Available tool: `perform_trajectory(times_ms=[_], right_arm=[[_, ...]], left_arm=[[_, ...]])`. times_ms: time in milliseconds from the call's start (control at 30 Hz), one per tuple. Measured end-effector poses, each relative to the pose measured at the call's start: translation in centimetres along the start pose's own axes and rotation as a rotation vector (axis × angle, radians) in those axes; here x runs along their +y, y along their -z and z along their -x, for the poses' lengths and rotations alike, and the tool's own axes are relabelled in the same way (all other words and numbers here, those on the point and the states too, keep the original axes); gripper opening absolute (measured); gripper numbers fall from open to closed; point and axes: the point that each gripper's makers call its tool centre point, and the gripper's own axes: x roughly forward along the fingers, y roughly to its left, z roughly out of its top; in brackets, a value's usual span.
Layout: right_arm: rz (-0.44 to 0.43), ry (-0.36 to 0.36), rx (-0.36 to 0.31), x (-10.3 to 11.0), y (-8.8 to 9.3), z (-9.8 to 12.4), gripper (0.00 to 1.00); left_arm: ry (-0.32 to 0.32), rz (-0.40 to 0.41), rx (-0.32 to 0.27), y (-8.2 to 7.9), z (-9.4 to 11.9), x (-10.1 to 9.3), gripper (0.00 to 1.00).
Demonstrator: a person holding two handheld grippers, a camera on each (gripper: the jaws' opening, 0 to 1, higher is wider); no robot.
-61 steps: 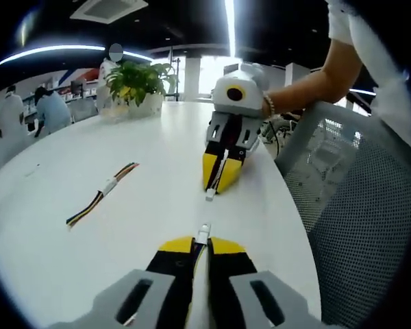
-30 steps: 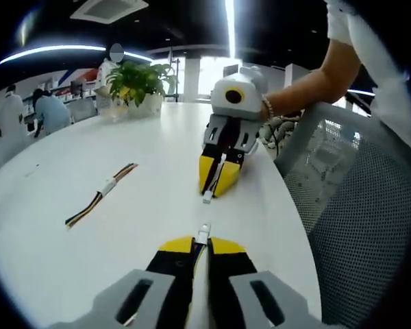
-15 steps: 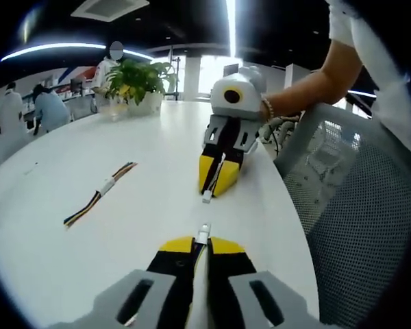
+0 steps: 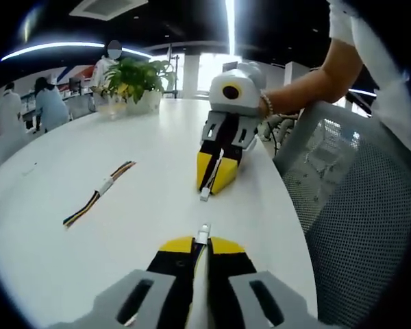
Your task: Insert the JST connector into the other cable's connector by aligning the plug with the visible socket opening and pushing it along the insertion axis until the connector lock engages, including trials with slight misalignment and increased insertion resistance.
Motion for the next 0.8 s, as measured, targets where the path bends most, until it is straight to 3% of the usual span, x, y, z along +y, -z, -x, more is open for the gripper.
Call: perform_trajectory(times_ms=[800], right_arm=[[0.044,-0.004,-0.005,0.2,-1.4,-0.5,0.03]], left_arm=[[-0.017,-0.065,0.026,-1.4,-0.1,0.2,0.00]])
